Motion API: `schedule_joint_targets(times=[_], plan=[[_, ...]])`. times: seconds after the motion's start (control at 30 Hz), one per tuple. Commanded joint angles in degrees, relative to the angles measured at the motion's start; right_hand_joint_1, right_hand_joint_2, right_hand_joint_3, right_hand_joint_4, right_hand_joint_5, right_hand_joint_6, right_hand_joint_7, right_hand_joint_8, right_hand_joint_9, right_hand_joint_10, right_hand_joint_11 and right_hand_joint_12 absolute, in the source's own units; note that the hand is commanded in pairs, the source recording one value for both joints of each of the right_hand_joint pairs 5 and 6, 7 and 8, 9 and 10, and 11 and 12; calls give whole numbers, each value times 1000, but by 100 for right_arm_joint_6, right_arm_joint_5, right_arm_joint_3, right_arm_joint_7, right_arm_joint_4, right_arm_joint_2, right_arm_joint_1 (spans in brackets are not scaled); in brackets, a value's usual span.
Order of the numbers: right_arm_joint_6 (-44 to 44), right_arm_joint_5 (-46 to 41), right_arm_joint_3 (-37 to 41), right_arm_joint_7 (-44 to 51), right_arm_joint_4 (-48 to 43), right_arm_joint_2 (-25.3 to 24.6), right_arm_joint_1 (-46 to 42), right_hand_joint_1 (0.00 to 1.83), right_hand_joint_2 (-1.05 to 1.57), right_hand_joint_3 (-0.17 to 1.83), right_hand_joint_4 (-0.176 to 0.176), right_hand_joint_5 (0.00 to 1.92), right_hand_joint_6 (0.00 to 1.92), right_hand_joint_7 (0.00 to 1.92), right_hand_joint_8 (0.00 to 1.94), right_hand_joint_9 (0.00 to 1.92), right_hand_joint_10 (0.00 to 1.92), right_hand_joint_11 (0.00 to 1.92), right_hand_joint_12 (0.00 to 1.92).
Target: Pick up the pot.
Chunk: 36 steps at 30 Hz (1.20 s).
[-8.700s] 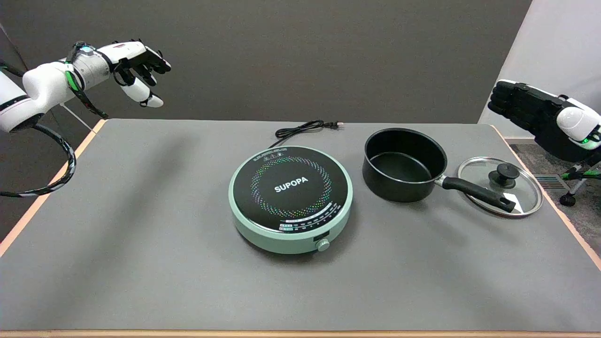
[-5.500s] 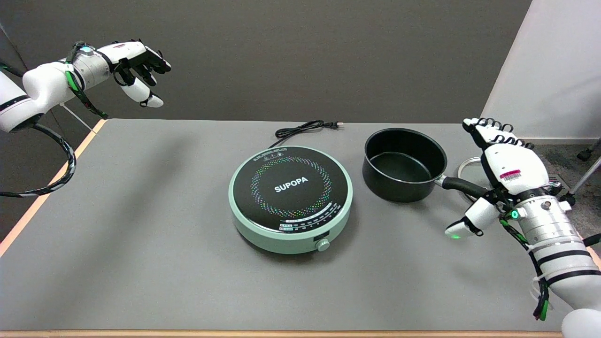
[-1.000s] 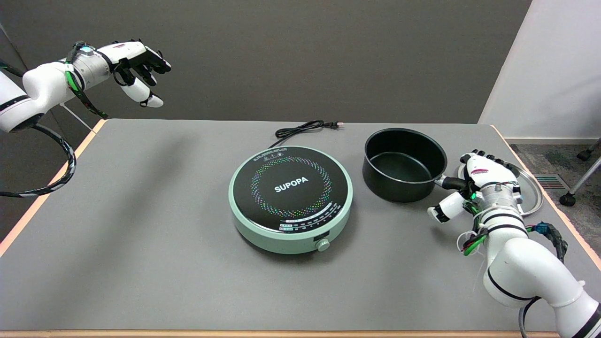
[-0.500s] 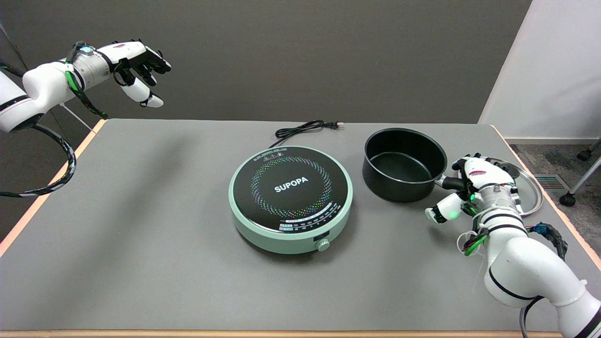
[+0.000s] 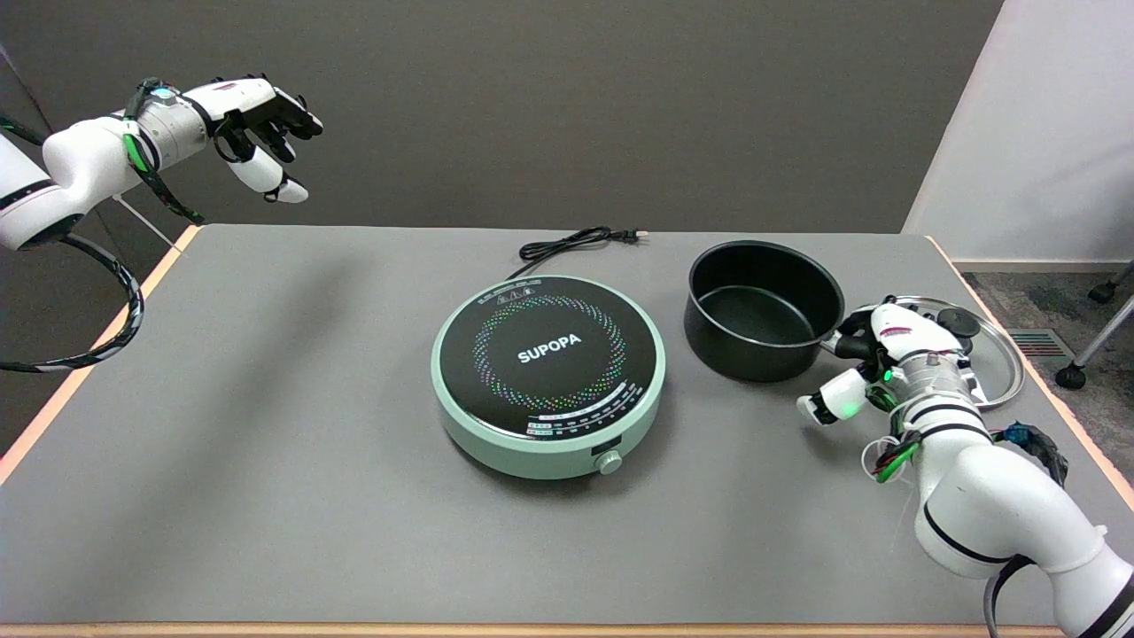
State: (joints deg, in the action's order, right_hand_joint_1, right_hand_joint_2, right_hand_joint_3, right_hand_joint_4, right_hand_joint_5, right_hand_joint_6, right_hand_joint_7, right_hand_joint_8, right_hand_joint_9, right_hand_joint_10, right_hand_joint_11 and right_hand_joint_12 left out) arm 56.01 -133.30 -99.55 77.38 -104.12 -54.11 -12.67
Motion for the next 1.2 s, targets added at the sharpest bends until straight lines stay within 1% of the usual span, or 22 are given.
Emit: schedule_joint_targets(times=[0.03,0.13,0.2,0.33,0.37,0.4,0.5,0.53,0.77,0.83,0.87,0.9,0.93,1.13,1.17,1.2], plan=[[-130,-97,24,7,96,22,31,1157,-217,1206,39,909,909,909,909,909,909,909,909],[-130,-89,24,7,97,22,35,1161,-184,1158,33,945,945,945,945,945,945,945,945],[-130,-89,24,7,97,30,52,1194,-48,1142,22,1003,1003,1003,1003,1003,1003,1003,1003],[-138,-89,24,7,105,54,71,1254,195,1258,-2,1112,1112,1112,1112,1112,1112,1112,1112],[-138,-89,24,7,104,62,71,1259,258,1313,-6,1131,1131,1131,1131,1131,1131,1131,1131],[-138,-89,28,7,104,74,71,1263,302,1467,-6,1131,1131,1131,1131,1131,1131,1131,1131],[-138,-89,32,7,112,106,79,1293,364,1785,4,1078,1078,1078,1078,1078,1078,1078,1078],[-138,-89,32,7,117,114,79,1306,338,1827,7,1061,1061,1061,1061,1061,1061,1061,1061],[-210,-89,72,7,161,126,87,1315,135,1833,22,1000,1000,1000,1000,1000,1000,1000,1000],[-247,-89,93,7,177,126,87,1308,12,1833,34,979,979,979,979,979,979,979,979],[-266,-89,112,7,189,126,87,1308,-68,1833,47,959,959,959,959,959,959,959,959],[-274,-102,124,7,193,126,92,1312,-115,1833,59,954,954,954,954,954,954,954,954],[-274,-125,136,-5,201,126,95,1313,-142,1833,63,973,973,973,973,973,973,973,973],[-339,-205,185,-41,236,134,103,1308,-81,1833,19,1065,1065,1065,1065,1065,1065,1065,1065],[-350,-216,192,-37,240,138,103,1308,-58,1833,1,1102,1102,1102,1102,1102,1102,1102,1102],[-371,-216,192,-15,245,155,103,1307,14,1833,-32,1173,1173,1173,1173,1173,1173,1173,1173]])
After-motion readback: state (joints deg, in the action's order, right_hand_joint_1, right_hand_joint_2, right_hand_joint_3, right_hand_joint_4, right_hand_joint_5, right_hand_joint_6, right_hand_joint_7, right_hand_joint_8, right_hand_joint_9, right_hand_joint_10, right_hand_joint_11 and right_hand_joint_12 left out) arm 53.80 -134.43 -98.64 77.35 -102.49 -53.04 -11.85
